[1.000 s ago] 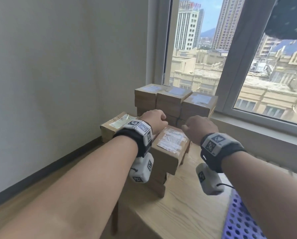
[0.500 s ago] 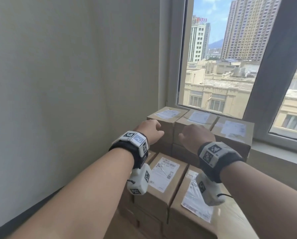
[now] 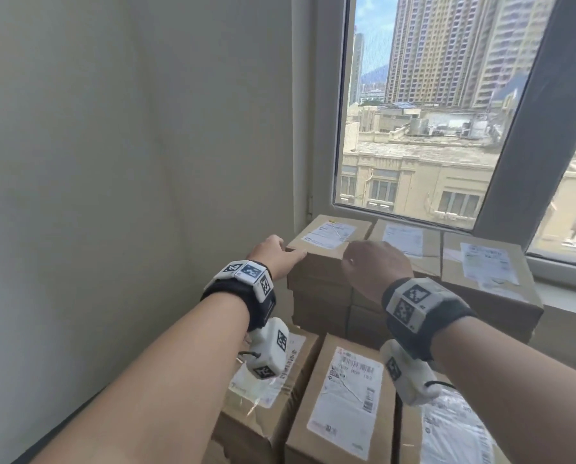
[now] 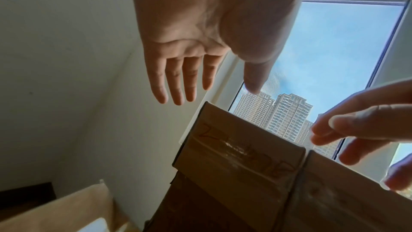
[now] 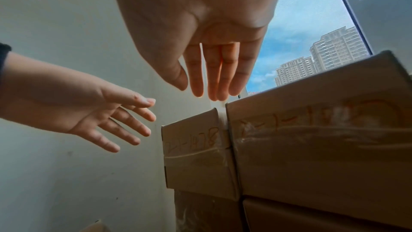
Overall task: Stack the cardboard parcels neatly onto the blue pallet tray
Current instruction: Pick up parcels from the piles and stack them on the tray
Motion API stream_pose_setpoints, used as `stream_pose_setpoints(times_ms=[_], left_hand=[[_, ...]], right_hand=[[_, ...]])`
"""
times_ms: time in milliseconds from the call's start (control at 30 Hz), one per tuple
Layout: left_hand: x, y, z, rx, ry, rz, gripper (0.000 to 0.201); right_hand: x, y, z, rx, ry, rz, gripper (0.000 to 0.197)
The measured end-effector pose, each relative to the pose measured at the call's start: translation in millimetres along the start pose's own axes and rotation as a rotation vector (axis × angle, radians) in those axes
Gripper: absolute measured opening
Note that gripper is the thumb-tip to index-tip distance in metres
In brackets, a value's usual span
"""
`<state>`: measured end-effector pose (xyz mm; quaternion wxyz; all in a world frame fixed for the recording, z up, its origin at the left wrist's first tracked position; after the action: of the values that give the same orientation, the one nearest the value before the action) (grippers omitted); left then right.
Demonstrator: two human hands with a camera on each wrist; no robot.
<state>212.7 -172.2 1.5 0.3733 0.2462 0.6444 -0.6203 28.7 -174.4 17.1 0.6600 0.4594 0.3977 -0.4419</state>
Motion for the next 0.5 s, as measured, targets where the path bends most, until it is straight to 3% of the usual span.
stream_pose_setpoints(times_ms=[333, 467, 500], left_hand=[[31.8, 35.1, 73.2, -0.103, 0.234, -0.326, 0.094], [50.3, 45.9, 86.6, -0.164, 0.36, -0.453, 0.118], [53.4, 46.7, 88.6, -0.172, 0.396, -0.485, 0.113]], right_hand=[[29.6, 44.3, 38.3, 0.086, -0.03, 0.005, 0.032], [45.4, 48.1, 45.6, 0.132, -0.016, 0.003, 0.033], [46.9, 49.1, 46.9, 0.137, -0.025, -0.004, 0.033]])
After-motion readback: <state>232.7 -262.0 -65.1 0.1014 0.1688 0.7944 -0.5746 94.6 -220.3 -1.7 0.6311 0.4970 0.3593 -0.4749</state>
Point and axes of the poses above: each hand's wrist, its own z-axis towards the middle knuckle, its own x-axis out of the palm, y = z × x, the point moved 4 cm from there along z, towards the middle knuckle, and after that the axes turned 9 degrees about x, right-handed, at the moved point
